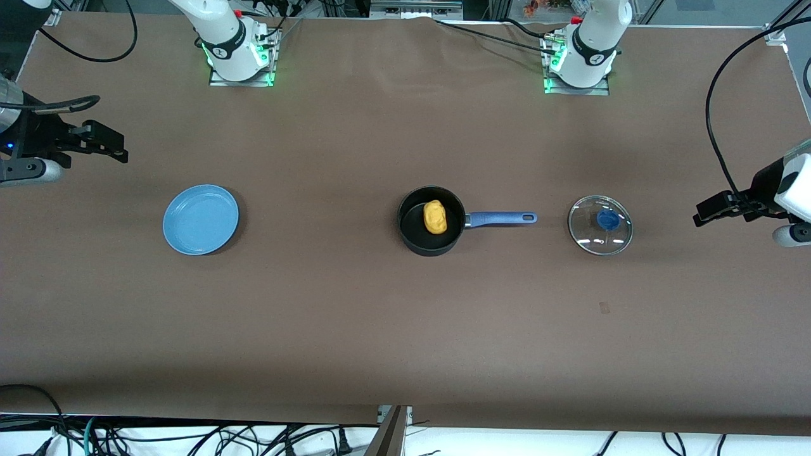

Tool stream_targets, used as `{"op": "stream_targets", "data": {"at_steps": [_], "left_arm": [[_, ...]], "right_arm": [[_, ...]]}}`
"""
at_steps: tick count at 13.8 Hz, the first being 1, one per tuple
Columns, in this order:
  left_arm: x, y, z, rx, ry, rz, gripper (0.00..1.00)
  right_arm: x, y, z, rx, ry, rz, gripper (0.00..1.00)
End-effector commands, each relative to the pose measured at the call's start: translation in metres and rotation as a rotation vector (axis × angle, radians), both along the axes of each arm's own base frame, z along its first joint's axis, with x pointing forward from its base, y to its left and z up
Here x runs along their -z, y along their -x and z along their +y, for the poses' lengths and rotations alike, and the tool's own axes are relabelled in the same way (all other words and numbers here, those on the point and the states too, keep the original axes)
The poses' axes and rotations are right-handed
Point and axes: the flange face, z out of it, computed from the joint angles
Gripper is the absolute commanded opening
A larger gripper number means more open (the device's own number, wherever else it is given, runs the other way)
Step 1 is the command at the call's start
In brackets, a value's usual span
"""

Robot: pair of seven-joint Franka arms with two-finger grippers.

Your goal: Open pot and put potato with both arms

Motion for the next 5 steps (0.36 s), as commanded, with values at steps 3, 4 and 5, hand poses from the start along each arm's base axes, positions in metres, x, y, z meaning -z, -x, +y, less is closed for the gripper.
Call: {"op": "stream_targets", "data": {"at_steps": [3,4,5], "left_arm": [[-0.0019,0.0005,-0.0017,0.005,0.026,0.008,1.0],[-0.0019,0.0005,-0.0017,0.005,0.026,0.008,1.0],[-0.0019,0.0005,-0.0017,0.007,0.026,0.008,1.0]], "right_arm": [[0.0028,0.0025,-0.0084,-0.01,-0.02,-0.001,1.0],[0.0025,0.0023,-0.0118,-0.007,-0.02,0.001,1.0],[0.0009,0.0027,-0.0174,0.0,-0.017,0.002,1.0]]}}
